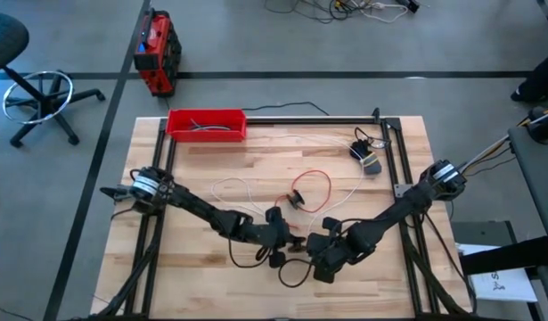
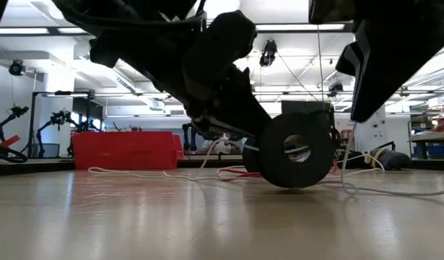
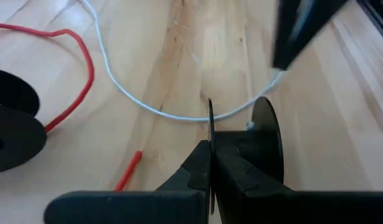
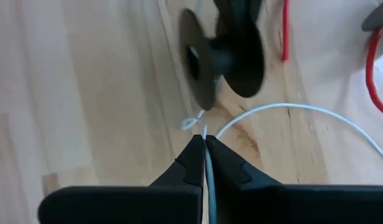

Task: Coil cords
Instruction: Coil the white wire onto the black spool

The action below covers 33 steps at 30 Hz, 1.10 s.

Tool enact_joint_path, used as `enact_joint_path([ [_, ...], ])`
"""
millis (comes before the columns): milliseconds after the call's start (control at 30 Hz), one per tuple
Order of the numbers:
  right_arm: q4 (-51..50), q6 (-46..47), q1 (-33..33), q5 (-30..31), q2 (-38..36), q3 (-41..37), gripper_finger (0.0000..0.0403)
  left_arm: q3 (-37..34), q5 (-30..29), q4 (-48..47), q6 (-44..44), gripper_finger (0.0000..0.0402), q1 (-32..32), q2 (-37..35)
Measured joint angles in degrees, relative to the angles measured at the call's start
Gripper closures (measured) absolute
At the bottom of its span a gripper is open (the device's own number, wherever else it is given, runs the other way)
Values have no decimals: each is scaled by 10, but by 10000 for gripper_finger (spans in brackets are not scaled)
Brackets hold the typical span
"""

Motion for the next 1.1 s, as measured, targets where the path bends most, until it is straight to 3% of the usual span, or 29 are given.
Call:
enact_joint_path([
  [367,-41,-8,40,2,-49,65,403,-10,6,-59,9,402,0,7],
  [567,-44,-17,69,37,-82,90,403,-27,0,-40,-2,402,-1,5],
  [833,-41,-19,80,28,-91,93,403,-31,-3,-28,-4,402,0,6],
  [1100,48,-96,68,50,-65,93,403,-33,-4,-11,-5,401,0,6],
])
